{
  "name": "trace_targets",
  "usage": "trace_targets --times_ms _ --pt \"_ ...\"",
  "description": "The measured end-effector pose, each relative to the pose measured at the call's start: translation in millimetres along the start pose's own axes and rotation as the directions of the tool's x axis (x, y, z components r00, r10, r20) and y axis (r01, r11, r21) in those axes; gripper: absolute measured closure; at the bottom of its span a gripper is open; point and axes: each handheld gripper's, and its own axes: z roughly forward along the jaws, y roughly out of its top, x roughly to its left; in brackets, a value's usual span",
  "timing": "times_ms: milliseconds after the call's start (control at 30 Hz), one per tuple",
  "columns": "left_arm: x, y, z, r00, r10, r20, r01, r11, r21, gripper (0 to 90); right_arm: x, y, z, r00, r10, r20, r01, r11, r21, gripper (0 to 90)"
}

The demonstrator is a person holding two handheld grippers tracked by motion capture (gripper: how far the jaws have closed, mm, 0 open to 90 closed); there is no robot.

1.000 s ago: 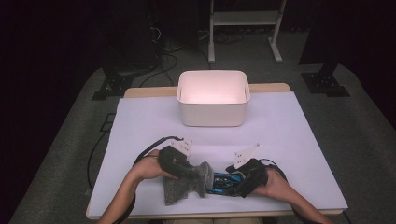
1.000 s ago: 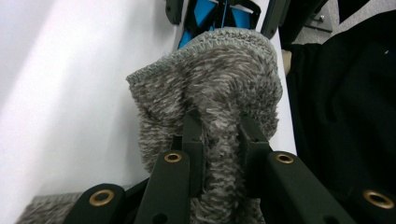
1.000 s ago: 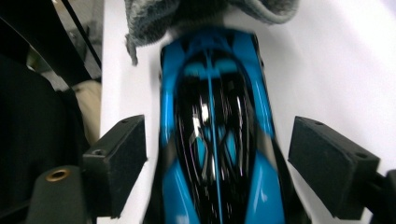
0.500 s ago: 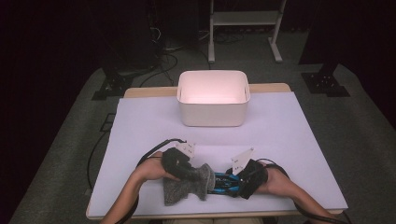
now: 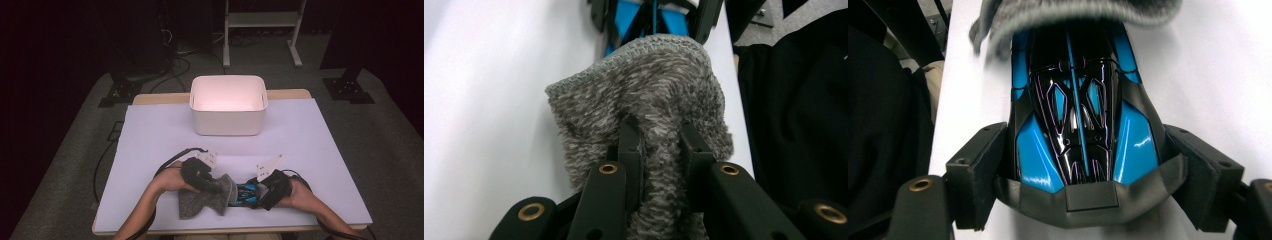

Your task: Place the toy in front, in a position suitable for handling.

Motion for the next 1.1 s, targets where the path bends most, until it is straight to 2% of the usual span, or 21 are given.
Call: trace_targets --times_ms 133,267,333,400,467,600,767,867,933,1100 --pt "0.1 20.1 13.6 0.9991 0.038 0.02 -0.038 0.9992 0.012 77.7 1.6 -0.3 1.0 0.9996 -0.023 0.015 0.023 1.0 -0.001 22.2" --pt "-0.5 41.5 29.4 0.9962 0.077 0.042 -0.078 0.9968 0.021 77.7 3.2 -1.4 1.3 0.9996 -0.017 0.021 0.017 1.0 -0.009 22.2" --pt "-0.4 50.9 37.5 0.9953 0.086 0.046 -0.087 0.9959 0.025 77.7 3.0 -2.0 1.3 0.9997 -0.016 0.02 0.016 1.0 -0.014 22.2" --pt "1.3 60.2 45.3 0.9926 0.113 0.045 -0.114 0.9929 0.033 77.7 3.0 -3.1 1.6 0.9996 -0.017 0.021 0.018 1.0 -0.025 22.2" --pt "0.7 68.4 54.1 0.9931 0.106 0.05 -0.108 0.9938 0.026 77.7 2.7 -3.9 1.8 0.9997 -0.017 0.017 0.017 0.999 -0.03 22.2" --pt "1.6 76.7 63.9 0.9913 0.123 0.046 -0.125 0.9908 0.051 77.6 3.0 -5.3 1.5 0.9996 -0.019 0.022 0.02 0.999 -0.035 22.3" --pt "1.2 66.6 52.9 0.9918 0.124 0.028 -0.126 0.9903 0.058 77.6 4.0 -6.3 1.8 0.9998 -0.013 0.018 0.013 0.999 -0.045 22.3" --pt "1.1 52.8 40.7 0.9953 0.096 0.013 -0.097 0.9946 0.036 77.6 3.6 -6.8 1.9 0.9995 -0.019 0.024 0.021 0.999 -0.049 22.4" --pt "0.5 43.6 31.2 0.9951 0.098 -0.005 -0.098 0.9941 0.046 77.5 3.3 -6.8 1.9 0.9995 -0.022 0.025 0.023 0.999 -0.048 22.4" --pt "-0.4 13.4 13.9 0.9968 0.055 -0.057 -0.049 0.9928 0.11 77.4 3.1 -6.8 2.0 0.9992 -0.03 0.027 0.032 0.998 -0.045 22.4"
